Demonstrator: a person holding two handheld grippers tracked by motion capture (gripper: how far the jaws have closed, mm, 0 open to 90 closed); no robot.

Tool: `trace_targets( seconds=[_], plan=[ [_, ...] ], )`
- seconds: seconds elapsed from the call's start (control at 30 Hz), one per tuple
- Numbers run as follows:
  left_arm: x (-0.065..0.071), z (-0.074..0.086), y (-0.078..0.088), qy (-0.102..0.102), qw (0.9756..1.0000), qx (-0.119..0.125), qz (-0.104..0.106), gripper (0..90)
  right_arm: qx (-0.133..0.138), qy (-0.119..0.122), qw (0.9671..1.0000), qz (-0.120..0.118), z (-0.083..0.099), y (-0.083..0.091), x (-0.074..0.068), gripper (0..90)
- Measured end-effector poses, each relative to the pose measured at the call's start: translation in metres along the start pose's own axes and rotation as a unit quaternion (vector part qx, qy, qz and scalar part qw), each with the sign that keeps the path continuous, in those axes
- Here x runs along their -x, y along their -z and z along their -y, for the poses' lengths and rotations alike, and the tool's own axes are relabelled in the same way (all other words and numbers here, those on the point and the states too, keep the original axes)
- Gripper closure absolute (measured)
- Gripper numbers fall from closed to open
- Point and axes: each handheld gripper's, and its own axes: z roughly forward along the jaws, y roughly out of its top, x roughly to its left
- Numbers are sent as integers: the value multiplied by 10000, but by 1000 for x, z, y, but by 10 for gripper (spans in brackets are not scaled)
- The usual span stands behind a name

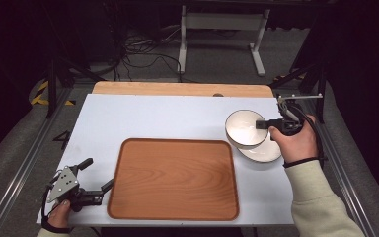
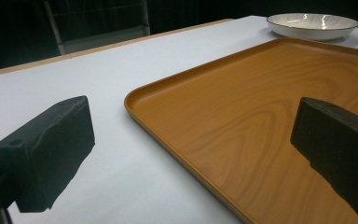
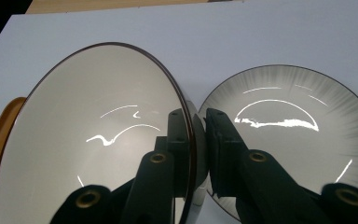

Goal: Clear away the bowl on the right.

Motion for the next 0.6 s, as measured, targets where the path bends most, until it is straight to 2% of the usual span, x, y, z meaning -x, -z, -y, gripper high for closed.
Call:
trace_targets(
  seconds=[0.17,0.6],
  plan=[
    [0,0,0,0,10000,2,0,2,-89,160,9998,-126,2,-3,-17,806],
    [0,0,0,-5,10000,-6,-14,2,-226,442,9977,-466,4,-9,-50,807]
  ],
)
